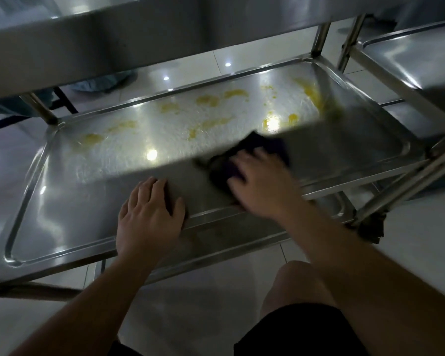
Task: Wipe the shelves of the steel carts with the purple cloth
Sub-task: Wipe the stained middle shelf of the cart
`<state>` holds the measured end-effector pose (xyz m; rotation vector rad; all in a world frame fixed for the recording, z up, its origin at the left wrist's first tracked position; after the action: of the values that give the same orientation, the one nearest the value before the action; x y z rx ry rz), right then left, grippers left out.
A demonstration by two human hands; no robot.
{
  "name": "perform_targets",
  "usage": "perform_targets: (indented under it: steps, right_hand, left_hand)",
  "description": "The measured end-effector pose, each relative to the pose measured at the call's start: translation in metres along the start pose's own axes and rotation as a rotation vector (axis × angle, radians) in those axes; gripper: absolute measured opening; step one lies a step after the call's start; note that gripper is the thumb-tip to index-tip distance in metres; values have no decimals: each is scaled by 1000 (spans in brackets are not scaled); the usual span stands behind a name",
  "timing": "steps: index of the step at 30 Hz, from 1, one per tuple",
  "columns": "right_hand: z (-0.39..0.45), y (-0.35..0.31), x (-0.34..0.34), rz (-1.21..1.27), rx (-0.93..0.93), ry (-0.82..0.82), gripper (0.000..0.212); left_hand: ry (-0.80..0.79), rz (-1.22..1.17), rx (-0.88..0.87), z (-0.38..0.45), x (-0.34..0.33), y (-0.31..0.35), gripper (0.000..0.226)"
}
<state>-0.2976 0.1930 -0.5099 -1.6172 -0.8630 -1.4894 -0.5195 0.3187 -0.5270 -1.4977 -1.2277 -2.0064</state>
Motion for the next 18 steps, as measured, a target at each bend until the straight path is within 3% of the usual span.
perform_targets:
  steps: [2,5,7,10,13,16,18]
  right_hand:
    - [-6,-37,-6,76,219,-67,65]
    - [-6,-14,-2,97,308,-71,69]
    - [2,34,3,83,197,-34,64]
    - [20,141,11,29,-154,35,49]
    - [32,235,18,2,-502,-8,61]
    - [57,241,20,9,-674,-57,68]
    - [78,199,19,6,-638,-48,67]
  left_hand:
    - [16,-29,-10,-1,2,1,62]
    - [11,-26,-12,-3,3,1,65]
    - [1,-9,-11,-2,3,-1,69]
    - [-2,5,-5,-2,2,-3,70]
    - [0,15,2,-1,1,-2,73]
    - [3,19,10,-1,1,-1,75]
    - [0,23,12,-1,0,-1,75]
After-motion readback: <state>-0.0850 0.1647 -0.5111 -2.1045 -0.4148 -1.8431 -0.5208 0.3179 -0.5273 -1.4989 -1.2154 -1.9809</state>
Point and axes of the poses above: each hand's wrist, its own z-axis towards the middle knuckle, its own x-axis out of the back of the hand, y = z × x, the point moved 2 cm from there along z, towards the middle knuckle, and after that the axes turned 13 degrees about -z, right-handed, at the moved point
